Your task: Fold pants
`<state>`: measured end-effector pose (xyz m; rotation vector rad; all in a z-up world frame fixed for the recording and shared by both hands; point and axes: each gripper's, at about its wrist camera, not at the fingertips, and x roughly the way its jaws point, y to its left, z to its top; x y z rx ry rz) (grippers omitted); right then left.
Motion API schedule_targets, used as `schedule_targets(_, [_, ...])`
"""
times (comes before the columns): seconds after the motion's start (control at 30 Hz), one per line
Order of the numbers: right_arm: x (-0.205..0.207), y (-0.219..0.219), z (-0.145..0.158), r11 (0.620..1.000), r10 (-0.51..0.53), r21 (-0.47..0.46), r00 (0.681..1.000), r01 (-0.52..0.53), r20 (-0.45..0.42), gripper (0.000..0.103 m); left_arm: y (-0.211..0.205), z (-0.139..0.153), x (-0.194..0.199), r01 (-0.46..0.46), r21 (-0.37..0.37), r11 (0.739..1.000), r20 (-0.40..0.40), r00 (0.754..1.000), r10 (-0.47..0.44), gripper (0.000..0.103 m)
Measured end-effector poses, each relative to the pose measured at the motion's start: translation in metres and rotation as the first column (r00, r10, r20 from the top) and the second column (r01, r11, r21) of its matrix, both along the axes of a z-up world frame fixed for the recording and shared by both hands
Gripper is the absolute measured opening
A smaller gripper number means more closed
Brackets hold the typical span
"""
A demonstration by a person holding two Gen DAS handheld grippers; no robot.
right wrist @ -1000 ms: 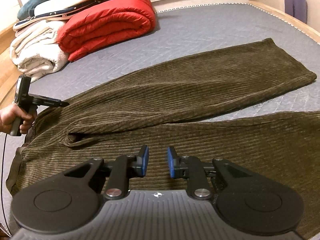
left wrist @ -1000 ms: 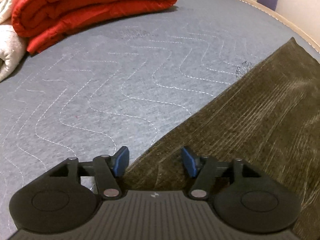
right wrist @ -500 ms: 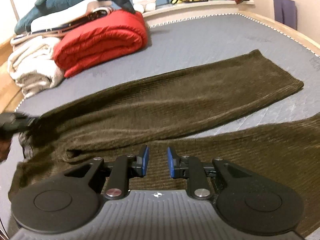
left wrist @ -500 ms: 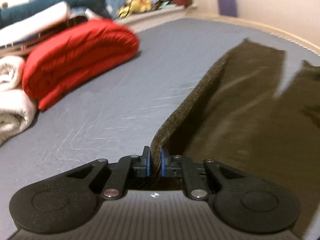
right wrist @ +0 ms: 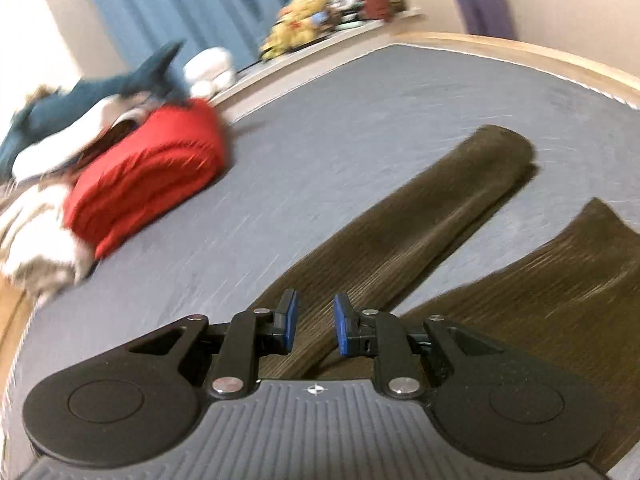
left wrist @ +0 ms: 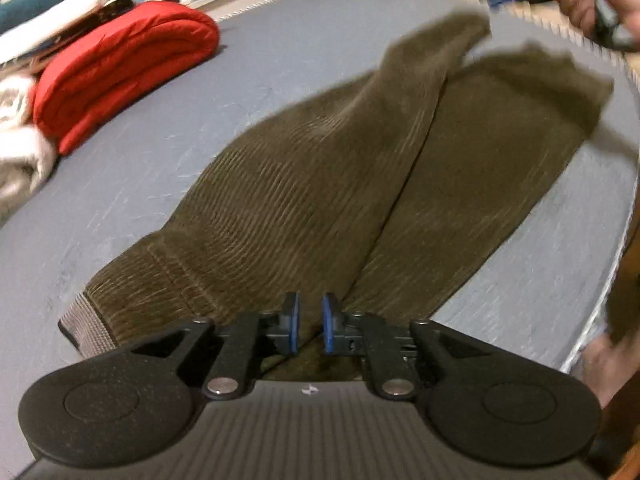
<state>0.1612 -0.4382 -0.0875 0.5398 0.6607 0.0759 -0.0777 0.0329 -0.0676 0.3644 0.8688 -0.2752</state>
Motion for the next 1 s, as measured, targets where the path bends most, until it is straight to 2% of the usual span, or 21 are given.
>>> schedule_targets(0.03, [0.008, -0.016, -0.003, 0.999, -0.02, 0.029, 1.0, 0.02, 0.0, 0.021, 0.005, 0.008, -0.001, -0.047, -0.07, 0.996, 0.0, 0.999, 0.047, 0.045])
schedule_targets(0.07, [0.014, -0.029, -0.006, 0.998, -0.038, 0.051, 0.999, 0.038, -0.001, 0.021, 0.013, 0.016, -0.002, -0.095, -0.122, 0.988, 0.007, 0.995, 0.097, 0.05])
schedule_targets(0.13, [0.027, -0.059, -0.017, 0.991, -0.092, 0.095, 0.996, 0.092, -0.005, 0.021, 0.029, 0.022, -0.001, -0.213, -0.202, 0.956, -0.007, 0.976, 0.216, 0.05])
schedule_targets(0.17, [0.033, -0.07, -0.025, 0.987, -0.111, 0.112, 0.994, 0.112, -0.013, 0.021, 0.042, 0.022, 0.0, -0.303, -0.247, 0.921, -0.027, 0.952, 0.306, 0.05])
schedule_targets(0.2, [0.039, -0.081, -0.034, 0.983, -0.123, 0.138, 0.992, 0.125, -0.023, 0.021, 0.055, 0.02, 0.002, -0.388, -0.288, 0.876, -0.063, 0.92, 0.387, 0.051])
schedule_targets(0.23, [0.045, -0.089, -0.045, 0.976, -0.131, 0.172, 0.991, 0.135, -0.033, 0.021, 0.075, 0.014, 0.006, -0.506, -0.337, 0.794, -0.138, 0.861, 0.49, 0.052])
schedule_targets(0.27, [0.05, -0.096, -0.056, 0.966, -0.138, 0.213, 0.989, 0.145, -0.048, 0.021, 0.088, 0.008, 0.007, -0.584, -0.364, 0.726, -0.2, 0.81, 0.551, 0.052])
schedule_targets(0.33, [0.063, -0.105, -0.077, 0.942, -0.135, 0.3, 0.988, 0.152, -0.076, 0.021, 0.11, -0.001, 0.011, -0.678, -0.394, 0.621, -0.278, 0.731, 0.623, 0.052])
schedule_targets(0.37, [0.068, -0.106, -0.085, 0.936, -0.134, 0.318, 0.988, 0.152, -0.079, 0.021, 0.118, -0.004, 0.012, -0.711, -0.395, 0.581, -0.3, 0.698, 0.65, 0.052])
schedule_targets(0.43, [0.082, -0.104, -0.097, 0.936, -0.134, 0.317, 0.988, 0.153, -0.082, 0.024, 0.126, -0.009, 0.014, -0.752, -0.378, 0.539, -0.323, 0.653, 0.685, 0.052])
schedule_targets(0.5, [0.095, -0.1, -0.107, 0.939, -0.123, 0.311, 0.988, 0.147, -0.095, 0.024, 0.137, -0.015, 0.018, -0.772, -0.361, 0.523, -0.339, 0.631, 0.698, 0.052])
schedule_targets(0.63, [0.117, -0.094, -0.122, 0.943, -0.135, 0.289, 0.983, 0.166, -0.124, 0.024, 0.14, -0.02, 0.03, -0.771, -0.355, 0.528, -0.357, 0.634, 0.686, 0.052])
schedule_targets(0.8, [0.128, -0.085, -0.13, 0.944, -0.183, 0.248, 0.971, 0.217, -0.154, 0.021, 0.135, -0.026, 0.039, -0.763, -0.327, 0.558, -0.338, 0.646, 0.684, 0.052])
schedule_targets(0.87, [0.128, -0.083, -0.128, 0.937, -0.218, 0.239, 0.961, 0.256, -0.173, 0.019, 0.134, -0.028, 0.04, -0.768, -0.322, 0.554, -0.338, 0.64, 0.69, 0.052])
schedule_targets(1.0, [0.122, -0.081, -0.12, 0.935, -0.3, 0.131, 0.933, 0.328, -0.198, 0.024, 0.136, -0.027, 0.036, -0.769, -0.333, 0.546, -0.342, 0.638, 0.69, 0.052])
